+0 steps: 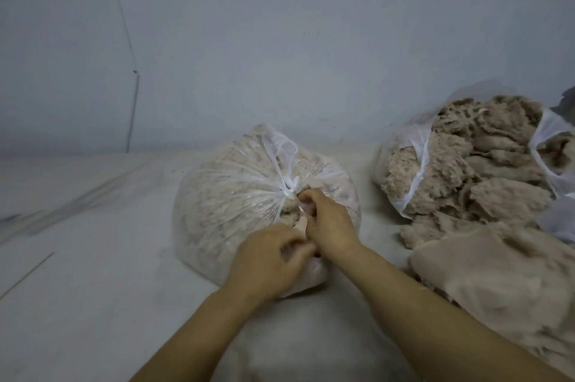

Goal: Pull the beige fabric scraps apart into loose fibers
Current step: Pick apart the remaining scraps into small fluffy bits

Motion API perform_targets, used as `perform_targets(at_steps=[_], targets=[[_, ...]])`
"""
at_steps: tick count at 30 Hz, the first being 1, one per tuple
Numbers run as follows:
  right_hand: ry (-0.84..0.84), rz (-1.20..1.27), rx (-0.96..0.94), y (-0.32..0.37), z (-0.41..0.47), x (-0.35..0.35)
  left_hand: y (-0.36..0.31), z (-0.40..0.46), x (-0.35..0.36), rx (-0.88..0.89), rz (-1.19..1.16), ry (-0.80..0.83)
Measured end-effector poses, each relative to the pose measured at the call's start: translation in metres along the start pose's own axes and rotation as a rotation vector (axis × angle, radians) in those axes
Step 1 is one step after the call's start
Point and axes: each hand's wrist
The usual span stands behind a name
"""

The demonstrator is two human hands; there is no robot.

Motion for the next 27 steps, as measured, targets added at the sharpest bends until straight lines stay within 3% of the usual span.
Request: perform_targets(at_steps=[2,3,6,9,12,17,20,23,27], targets=[[0.043,-0.038,0.006,0.0,-0.002,-0.004,0.006,0.014,-0.013,-0.036,-0.054,-0.203],[0.051,-0.041,0.001,0.002,-0.004,-0.005,0.01,0.022,-0.018,-0.059,-0.01,-0.193],[0.023,-0.004,-0.042,0.003,-0.016,-0.002,0.02,0.038,-0.019,-0.155,0.272,0.063],[-0.045,0.027,-0.108,0.002,-0.023,-0.001,0.022,0.05,-0.013,-0.199,0.423,0.089],[-0.051,0.063,-0.099,0.002,-0.021,-0.002,0.019,0.063,-0.012,-0.3,0.227,0.019],[-0.228,0.131,-0.12,0.005,-0.012,-0.01,0.021,0.048,-0.011,-0.288,-0.057,-0.063],[-0.17,0.065,-0.1,0.009,-0.006,-0.011,0.02,0.044,-0.013,-0.284,-0.145,-0.062],[-0.218,-0.019,-0.19,0.016,-0.006,-0.01,0.019,0.041,-0.013,-0.244,-0.141,-0.082],[0.003,0.096,-0.039,0.025,0.006,-0.015,0.017,0.037,-0.012,-0.204,-0.105,-0.093]])
Point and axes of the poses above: each hand's wrist, its own z-axis towards the middle knuckle, its own x-axis out of the palm, y = z × x, and after that the axes turned 5 degrees about -x, right-handed
